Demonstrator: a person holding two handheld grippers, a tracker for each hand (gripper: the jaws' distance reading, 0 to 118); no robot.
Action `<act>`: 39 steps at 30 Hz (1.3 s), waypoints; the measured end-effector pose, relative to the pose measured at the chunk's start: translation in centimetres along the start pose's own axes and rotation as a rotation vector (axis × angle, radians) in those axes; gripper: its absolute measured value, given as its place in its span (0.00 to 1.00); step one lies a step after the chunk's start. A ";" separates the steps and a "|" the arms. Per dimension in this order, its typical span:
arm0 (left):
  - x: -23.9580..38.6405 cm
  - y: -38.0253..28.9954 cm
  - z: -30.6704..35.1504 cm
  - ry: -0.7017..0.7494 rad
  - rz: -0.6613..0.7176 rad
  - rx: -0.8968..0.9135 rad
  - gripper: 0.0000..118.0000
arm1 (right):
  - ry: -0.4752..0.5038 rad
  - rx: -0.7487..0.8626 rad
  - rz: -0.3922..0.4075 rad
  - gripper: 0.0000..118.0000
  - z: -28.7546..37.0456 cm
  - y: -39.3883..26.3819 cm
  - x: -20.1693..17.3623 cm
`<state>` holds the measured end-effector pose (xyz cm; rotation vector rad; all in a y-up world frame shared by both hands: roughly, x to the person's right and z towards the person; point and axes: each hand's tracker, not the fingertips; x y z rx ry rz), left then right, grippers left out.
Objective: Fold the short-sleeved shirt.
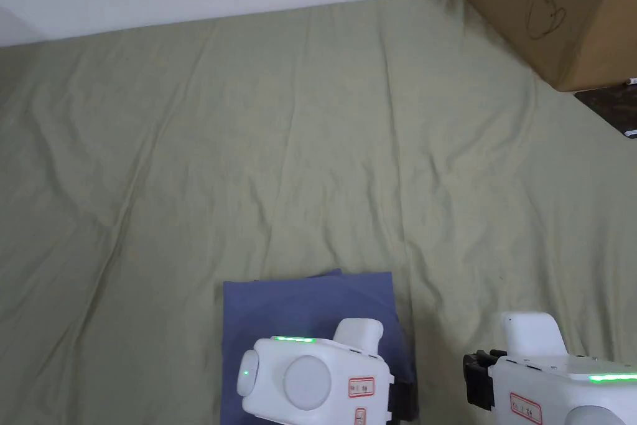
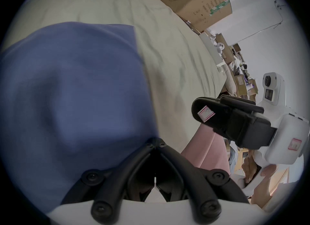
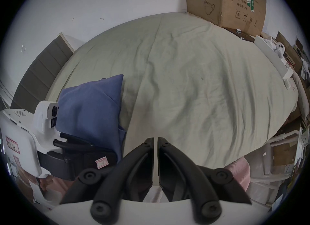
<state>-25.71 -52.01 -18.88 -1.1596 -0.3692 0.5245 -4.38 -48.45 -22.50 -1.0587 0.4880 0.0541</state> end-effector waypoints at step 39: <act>-21.9 -3.9 11.1 -0.440 0.574 0.315 0.95 | 0.118 -0.082 0.187 0.04 -6.9 5.0 -11.8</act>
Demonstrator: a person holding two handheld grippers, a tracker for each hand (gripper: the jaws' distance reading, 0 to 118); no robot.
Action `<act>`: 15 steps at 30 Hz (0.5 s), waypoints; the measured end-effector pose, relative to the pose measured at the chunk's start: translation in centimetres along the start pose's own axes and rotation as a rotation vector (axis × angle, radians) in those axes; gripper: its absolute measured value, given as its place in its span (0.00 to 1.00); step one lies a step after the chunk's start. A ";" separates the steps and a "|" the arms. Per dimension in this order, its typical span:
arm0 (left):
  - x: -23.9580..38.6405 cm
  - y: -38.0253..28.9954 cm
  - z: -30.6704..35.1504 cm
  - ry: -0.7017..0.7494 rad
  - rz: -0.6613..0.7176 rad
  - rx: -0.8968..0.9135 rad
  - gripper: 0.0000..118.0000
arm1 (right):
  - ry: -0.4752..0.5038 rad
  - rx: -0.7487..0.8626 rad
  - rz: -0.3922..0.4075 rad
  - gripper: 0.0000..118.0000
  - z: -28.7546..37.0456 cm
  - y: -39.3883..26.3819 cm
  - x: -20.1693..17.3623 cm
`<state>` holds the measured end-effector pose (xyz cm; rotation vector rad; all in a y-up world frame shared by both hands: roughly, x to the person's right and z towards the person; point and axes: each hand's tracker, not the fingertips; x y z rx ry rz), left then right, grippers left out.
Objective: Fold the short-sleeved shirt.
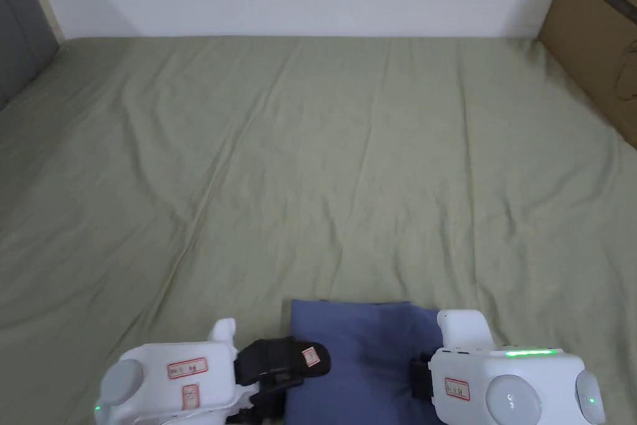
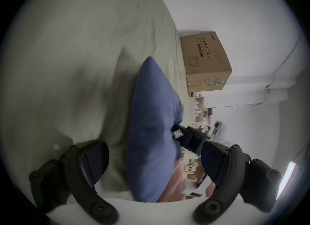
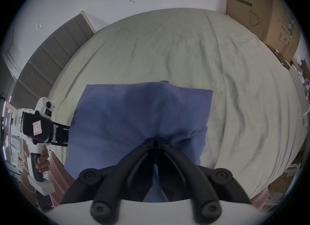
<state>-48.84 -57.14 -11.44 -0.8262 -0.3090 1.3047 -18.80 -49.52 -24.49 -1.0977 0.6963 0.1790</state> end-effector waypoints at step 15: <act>3.3 2.1 7.9 0.284 -0.183 0.049 0.16 | 0.003 0.079 0.013 0.04 3.4 1.3 -2.8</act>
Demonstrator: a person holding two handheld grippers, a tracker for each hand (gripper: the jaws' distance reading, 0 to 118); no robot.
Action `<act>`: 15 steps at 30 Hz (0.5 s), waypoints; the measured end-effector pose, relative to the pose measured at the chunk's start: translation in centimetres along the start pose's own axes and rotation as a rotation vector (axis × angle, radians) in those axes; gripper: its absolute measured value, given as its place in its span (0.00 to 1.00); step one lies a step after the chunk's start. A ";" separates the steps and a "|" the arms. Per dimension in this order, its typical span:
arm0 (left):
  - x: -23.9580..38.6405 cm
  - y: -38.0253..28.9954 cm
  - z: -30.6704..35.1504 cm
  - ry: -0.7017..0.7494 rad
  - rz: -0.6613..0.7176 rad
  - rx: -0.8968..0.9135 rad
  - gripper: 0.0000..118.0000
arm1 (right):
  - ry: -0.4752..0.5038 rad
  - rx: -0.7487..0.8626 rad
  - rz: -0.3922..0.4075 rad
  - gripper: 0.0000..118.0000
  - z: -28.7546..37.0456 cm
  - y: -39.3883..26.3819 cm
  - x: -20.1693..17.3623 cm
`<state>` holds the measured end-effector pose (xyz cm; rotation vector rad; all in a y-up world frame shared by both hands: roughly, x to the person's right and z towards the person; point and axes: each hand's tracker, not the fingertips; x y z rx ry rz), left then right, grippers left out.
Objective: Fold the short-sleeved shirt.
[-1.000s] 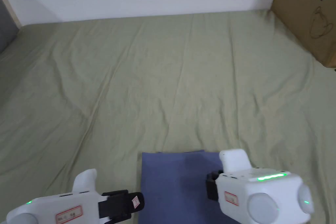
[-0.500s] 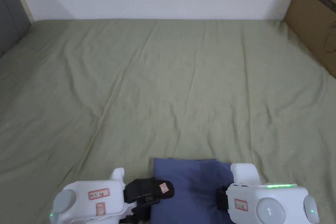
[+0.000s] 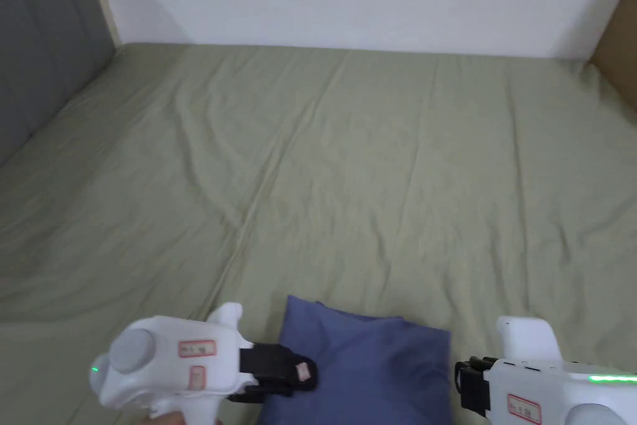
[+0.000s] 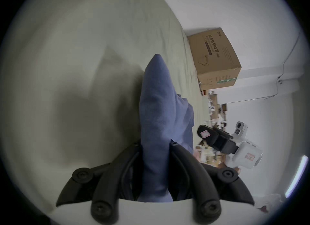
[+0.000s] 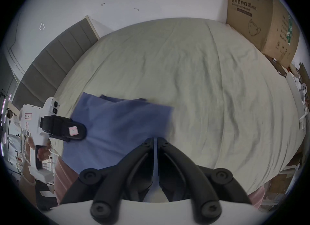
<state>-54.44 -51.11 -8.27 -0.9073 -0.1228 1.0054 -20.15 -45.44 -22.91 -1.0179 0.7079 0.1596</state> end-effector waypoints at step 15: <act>-10.0 7.9 18.8 1.367 -0.292 0.081 0.38 | 0.004 -0.035 0.018 0.04 -1.1 -0.7 -1.5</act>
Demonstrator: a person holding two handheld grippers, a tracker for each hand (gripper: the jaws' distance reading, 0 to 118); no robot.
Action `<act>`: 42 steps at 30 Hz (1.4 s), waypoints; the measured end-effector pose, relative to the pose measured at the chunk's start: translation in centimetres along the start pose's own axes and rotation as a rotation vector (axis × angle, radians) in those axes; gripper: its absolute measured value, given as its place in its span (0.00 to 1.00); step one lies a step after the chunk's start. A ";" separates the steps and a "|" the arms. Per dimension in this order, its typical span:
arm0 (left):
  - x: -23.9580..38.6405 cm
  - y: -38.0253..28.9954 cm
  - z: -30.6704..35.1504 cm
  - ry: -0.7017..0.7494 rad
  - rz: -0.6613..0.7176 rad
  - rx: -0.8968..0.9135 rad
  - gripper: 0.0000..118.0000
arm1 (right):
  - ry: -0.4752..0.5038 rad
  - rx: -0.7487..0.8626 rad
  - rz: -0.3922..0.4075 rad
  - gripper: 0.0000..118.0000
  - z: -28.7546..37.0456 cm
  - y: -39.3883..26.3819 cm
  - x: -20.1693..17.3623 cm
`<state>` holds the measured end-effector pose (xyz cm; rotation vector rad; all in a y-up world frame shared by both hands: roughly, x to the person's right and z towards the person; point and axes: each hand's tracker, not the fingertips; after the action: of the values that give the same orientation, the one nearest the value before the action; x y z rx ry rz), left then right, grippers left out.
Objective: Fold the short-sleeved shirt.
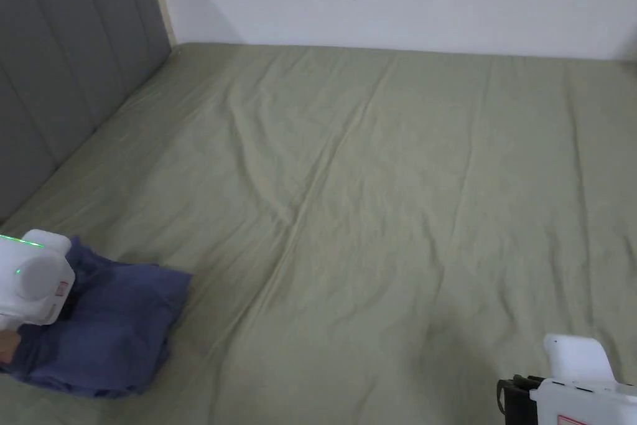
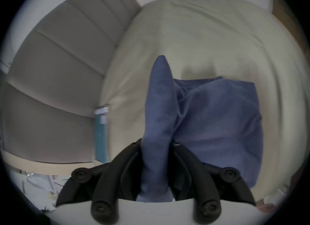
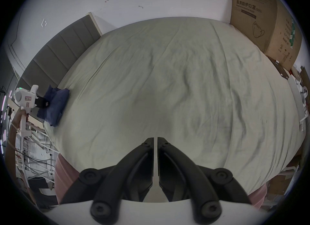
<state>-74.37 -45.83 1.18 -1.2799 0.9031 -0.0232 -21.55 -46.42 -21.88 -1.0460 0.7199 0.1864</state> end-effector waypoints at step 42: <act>18.8 -7.9 36.3 -0.392 0.322 0.990 0.00 | -0.298 0.864 0.156 0.04 18.6 2.6 -4.0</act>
<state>-36.82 -28.21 -2.70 -0.1961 0.6034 0.0315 -17.37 -28.75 -15.68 -0.1308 0.5229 0.1382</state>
